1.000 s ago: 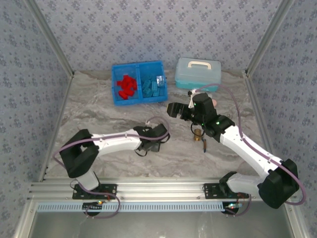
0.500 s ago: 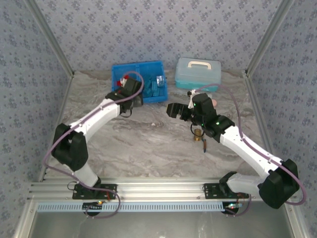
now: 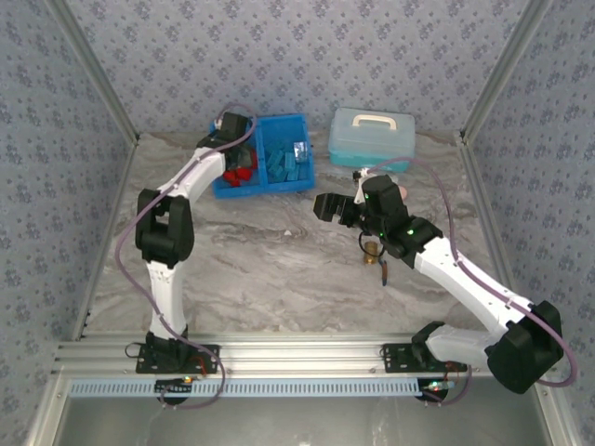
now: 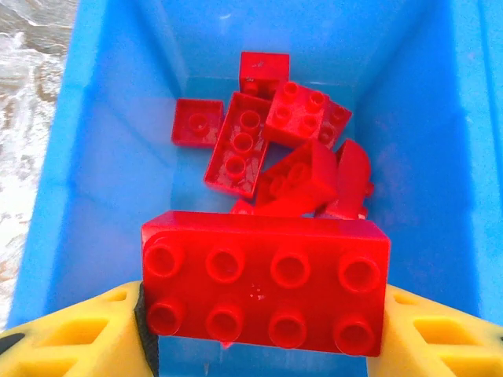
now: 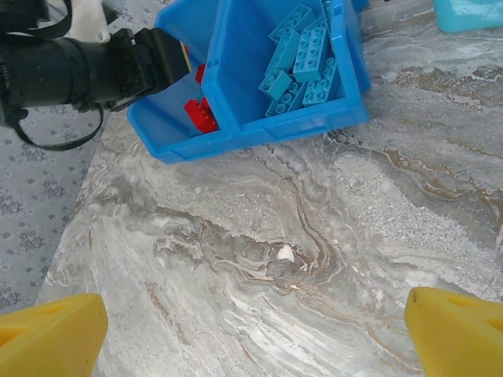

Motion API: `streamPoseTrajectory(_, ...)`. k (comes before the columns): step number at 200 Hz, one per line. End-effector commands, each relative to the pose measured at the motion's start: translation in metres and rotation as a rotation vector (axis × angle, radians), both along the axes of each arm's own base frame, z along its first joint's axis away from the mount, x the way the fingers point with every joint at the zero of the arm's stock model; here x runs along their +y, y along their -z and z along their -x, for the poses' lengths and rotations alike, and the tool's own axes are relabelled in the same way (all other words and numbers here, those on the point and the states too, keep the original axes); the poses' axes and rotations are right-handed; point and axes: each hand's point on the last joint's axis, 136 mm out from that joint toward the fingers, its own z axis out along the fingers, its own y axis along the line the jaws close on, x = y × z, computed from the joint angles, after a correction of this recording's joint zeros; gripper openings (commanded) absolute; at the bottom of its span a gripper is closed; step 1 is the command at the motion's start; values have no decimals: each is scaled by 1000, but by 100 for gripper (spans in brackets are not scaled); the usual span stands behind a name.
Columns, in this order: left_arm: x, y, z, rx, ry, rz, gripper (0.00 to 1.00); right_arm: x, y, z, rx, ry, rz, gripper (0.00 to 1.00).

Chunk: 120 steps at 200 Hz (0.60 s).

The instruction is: Sort the legos into containers by color

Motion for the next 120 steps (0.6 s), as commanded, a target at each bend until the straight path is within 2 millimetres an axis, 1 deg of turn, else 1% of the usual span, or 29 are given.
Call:
streamPoseTrajectory(1, -12, 3, -7, 26, 55, 30, 54, -4, 1, -3, 14, 25, 6, 100)
streamPoseTrajectory(14, -12, 14, -7, 54, 52, 31, 57, -5, 2, -3, 20, 27, 9, 100)
streamPoseTrajectory(15, -12, 9, -9, 42, 51, 35, 58, -4, 2, -3, 21, 26, 11, 100)
streamPoseTrajectory(17, -13, 6, -11, 34, 51, 37, 58, -5, 2, -3, 21, 28, 11, 100)
streamPoseTrajectory(37, -14, 8, -12, 39, 48, 53, 66, -5, 3, -4, 21, 29, 11, 100)
streamPoseTrajectory(57, -15, -1, -11, 26, 52, 66, 72, -4, 1, -5, 19, 29, 9, 100)
streamPoseTrajectory(70, -17, -12, -8, 9, 63, 83, 75, -3, 2, -6, 20, 28, 10, 100)
streamPoseTrajectory(88, -20, -40, -4, -32, 83, 113, 80, -4, 2, -7, 19, 30, 10, 100)
streamPoseTrajectory(89, -19, -36, -2, -21, 83, 109, 80, -3, 2, -7, 19, 30, 9, 100)
streamPoseTrajectory(93, -20, -36, 2, -16, 87, 112, 81, -3, 1, -7, 18, 30, 8, 100)
streamPoseTrajectory(105, -19, -52, 8, -37, 93, 125, 83, -3, 1, -7, 18, 31, 8, 100)
streamPoseTrajectory(120, -17, -77, 19, -80, 96, 147, 83, -5, 1, -8, 18, 37, 12, 100)
